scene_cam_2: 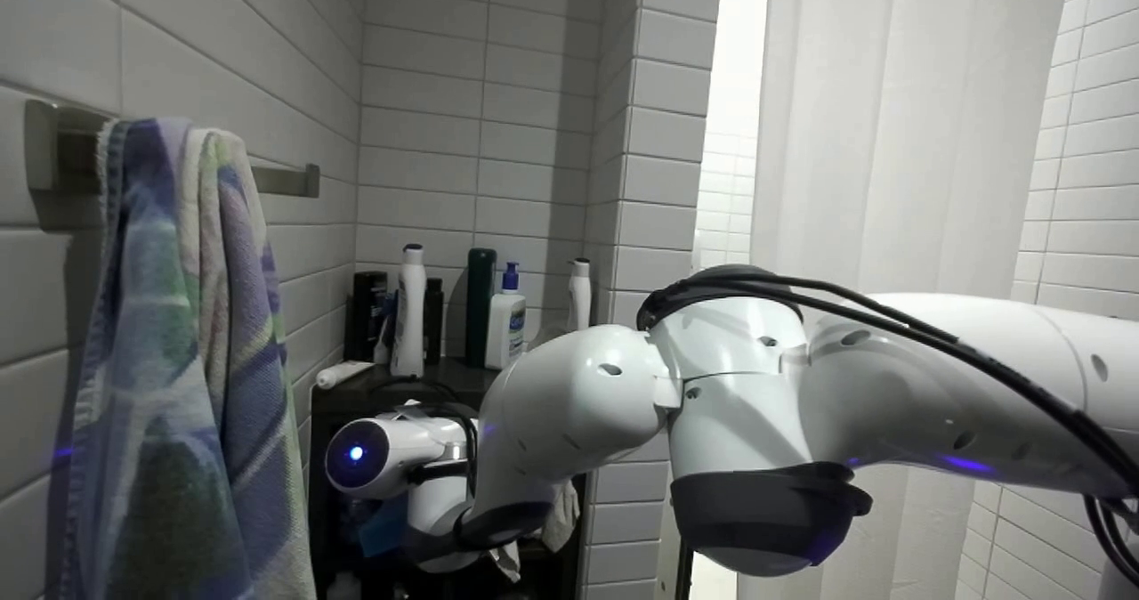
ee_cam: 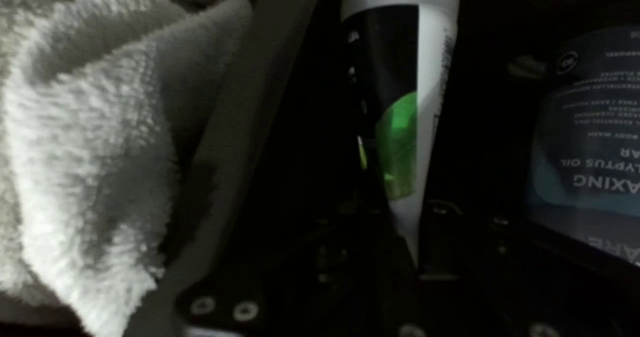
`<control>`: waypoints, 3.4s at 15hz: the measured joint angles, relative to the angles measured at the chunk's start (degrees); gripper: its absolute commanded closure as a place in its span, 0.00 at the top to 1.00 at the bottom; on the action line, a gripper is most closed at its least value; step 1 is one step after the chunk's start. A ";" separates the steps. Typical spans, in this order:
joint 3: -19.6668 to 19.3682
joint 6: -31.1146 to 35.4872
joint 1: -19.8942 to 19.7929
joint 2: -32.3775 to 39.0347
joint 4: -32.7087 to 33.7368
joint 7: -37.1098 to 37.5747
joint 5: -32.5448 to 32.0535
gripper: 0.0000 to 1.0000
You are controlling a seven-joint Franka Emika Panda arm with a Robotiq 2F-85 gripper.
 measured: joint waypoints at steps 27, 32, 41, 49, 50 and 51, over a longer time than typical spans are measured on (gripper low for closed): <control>3.77 -1.52 -4.70 0.02 5.76 1.54 -7.78 0.80; 3.84 -2.26 -3.88 0.04 5.60 1.53 -7.65 1.00; 4.08 -6.65 -2.22 0.22 5.58 1.48 -7.26 1.00; 6.80 -12.95 -2.00 1.24 5.60 -0.09 -6.79 1.00; 6.89 -13.16 -2.00 1.32 5.62 -0.32 -6.74 1.00; 6.95 -13.22 -2.02 1.40 5.61 -0.47 -6.61 1.00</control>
